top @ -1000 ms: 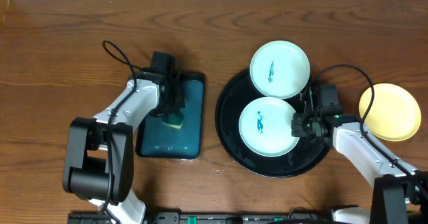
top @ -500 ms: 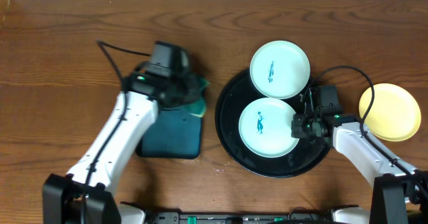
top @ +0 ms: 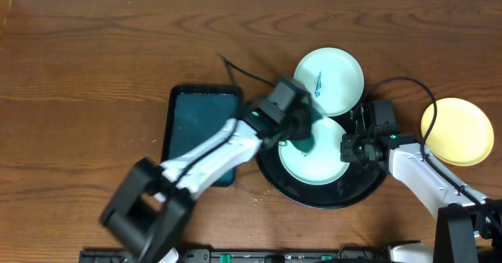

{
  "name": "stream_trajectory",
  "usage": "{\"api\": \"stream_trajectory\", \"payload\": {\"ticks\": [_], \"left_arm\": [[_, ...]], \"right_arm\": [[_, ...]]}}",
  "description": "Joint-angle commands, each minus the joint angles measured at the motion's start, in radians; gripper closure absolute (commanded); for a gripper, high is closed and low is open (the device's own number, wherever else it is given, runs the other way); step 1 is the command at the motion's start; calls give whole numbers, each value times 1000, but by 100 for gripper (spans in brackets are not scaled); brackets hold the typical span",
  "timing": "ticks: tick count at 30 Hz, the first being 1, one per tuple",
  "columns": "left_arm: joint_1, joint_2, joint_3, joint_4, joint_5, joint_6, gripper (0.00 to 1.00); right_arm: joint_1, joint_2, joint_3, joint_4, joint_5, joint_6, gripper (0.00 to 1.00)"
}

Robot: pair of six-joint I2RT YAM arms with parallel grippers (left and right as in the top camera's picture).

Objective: Clean dirty plates on tray and stack at the side
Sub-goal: 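Scrub the pale blue plate with the sponge in the left gripper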

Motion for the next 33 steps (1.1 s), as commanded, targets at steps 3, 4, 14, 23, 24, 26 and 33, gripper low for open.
{"api": "stream_trajectory", "payload": {"ticks": [3,4,14,23,24,26,33], "left_arm": [[-46,114,16,85,16,-127,92],[-49,132,16,95,16,-126,92],[-46,237,16,-102,-349,-23,92],[-46,236,72,-347,-704,25,93],[-46,236,74,-356,-713,28,92],[-46,236,73,-352,-699,29,92],[-48,236,73,-174,-231,8,92]], "right_arm": [[15,19,11,-1,-5,0,99],[15,19,11,-1,-5,0,99],[15,19,11,-5,-6,0,99],[15,19,11,-5,-5,0,99],[15,19,11,-5,-5,0,99],[15,19,11,-5,-5,0,99],[15,19,11,-5,-5,0,99]]}}
